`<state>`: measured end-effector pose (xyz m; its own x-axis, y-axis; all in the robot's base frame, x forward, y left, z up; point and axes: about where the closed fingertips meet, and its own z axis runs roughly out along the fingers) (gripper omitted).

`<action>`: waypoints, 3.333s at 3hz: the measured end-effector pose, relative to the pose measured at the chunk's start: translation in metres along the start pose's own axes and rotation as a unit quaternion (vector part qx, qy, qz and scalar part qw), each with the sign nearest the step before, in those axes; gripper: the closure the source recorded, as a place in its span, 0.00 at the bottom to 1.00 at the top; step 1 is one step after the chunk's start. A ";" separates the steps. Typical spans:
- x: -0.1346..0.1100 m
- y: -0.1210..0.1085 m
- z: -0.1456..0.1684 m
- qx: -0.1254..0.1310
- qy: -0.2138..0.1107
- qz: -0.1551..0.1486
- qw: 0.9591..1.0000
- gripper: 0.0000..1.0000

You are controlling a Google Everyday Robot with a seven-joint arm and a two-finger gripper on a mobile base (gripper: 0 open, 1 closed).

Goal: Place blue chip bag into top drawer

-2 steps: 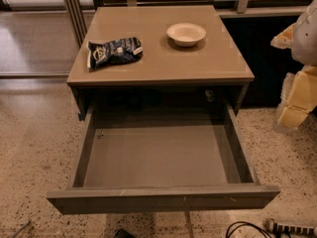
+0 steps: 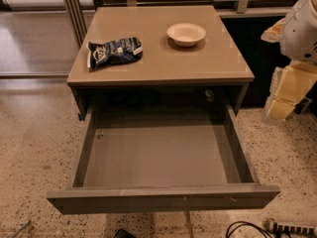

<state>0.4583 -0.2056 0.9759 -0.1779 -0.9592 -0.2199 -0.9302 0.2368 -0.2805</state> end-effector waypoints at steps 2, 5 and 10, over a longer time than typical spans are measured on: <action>-0.083 -0.075 0.066 -0.002 -0.077 -0.090 0.993 0.00; -0.151 -0.127 0.114 -0.023 -0.127 -0.156 0.979 0.00; -0.321 -0.192 0.243 -0.055 -0.177 -0.300 0.936 0.00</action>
Offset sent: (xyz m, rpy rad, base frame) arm 0.1475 0.0961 -0.0332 0.1264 -0.0741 0.2908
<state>0.7723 0.0944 0.8738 0.4870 -0.7978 -0.3555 -0.8591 -0.3642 -0.3595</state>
